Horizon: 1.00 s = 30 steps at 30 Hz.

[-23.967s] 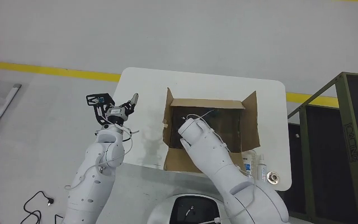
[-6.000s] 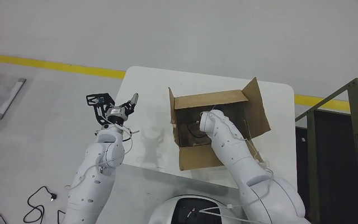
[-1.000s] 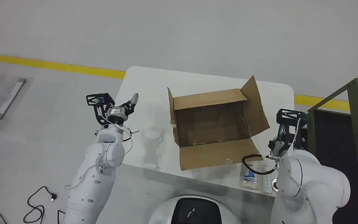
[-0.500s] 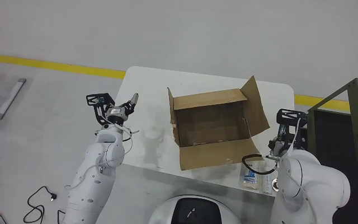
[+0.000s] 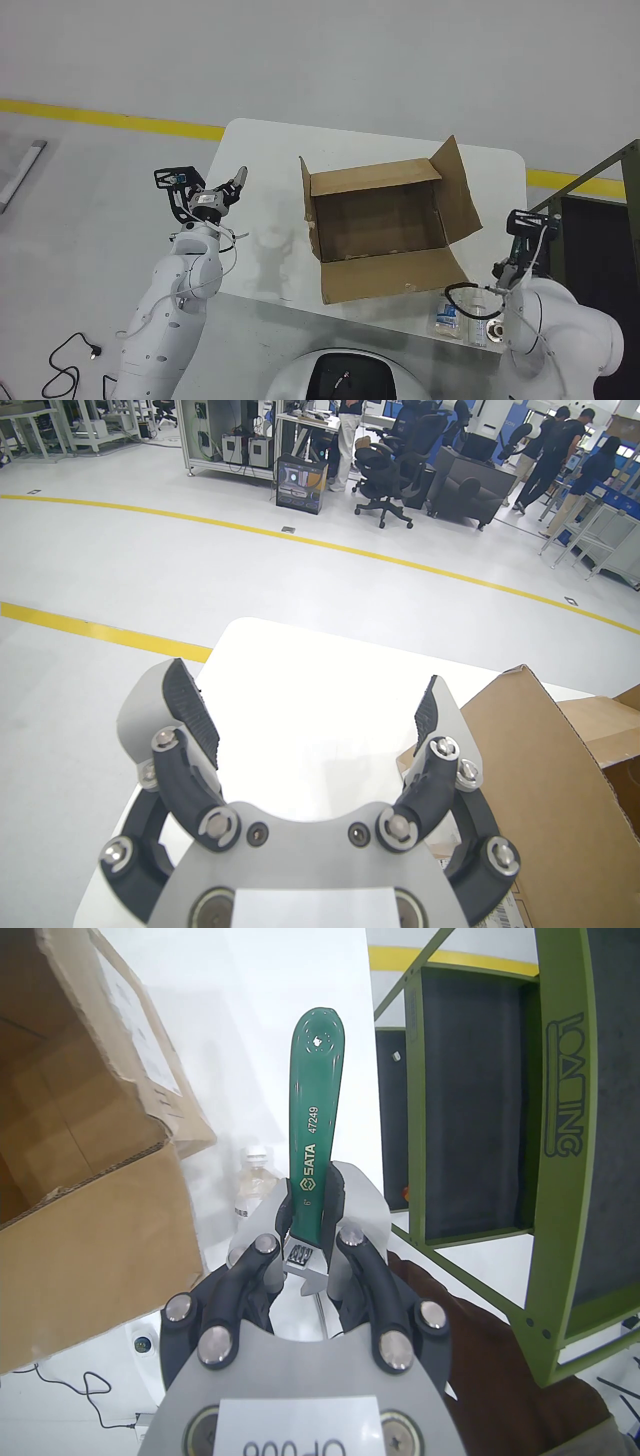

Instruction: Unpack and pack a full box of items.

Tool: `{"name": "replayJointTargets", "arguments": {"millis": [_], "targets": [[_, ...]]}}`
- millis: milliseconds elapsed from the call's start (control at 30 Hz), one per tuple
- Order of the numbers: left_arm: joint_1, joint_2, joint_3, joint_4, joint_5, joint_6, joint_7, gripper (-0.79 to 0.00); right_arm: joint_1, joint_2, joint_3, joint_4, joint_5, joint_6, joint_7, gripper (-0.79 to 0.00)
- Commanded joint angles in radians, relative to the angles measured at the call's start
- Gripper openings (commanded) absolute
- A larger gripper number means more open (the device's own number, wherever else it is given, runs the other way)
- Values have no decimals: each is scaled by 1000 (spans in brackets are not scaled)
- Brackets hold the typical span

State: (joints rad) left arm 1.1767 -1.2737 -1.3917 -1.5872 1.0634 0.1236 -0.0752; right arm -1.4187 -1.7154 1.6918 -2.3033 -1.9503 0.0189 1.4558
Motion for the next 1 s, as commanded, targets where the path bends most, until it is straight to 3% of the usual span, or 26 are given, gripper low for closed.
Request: {"name": "replayJointTargets", "arguments": {"millis": [0,633,967], "targets": [[0,0,0,0,0,0,0,0,-6,2,26,21,6,-1,-8,-785],[0,0,0,0,0,0,0,0,-82,20,117,215,20,-19,-90,-785],[0,0,0,0,0,0,0,0,-82,20,117,217,18,-20,-90,-785]]}}
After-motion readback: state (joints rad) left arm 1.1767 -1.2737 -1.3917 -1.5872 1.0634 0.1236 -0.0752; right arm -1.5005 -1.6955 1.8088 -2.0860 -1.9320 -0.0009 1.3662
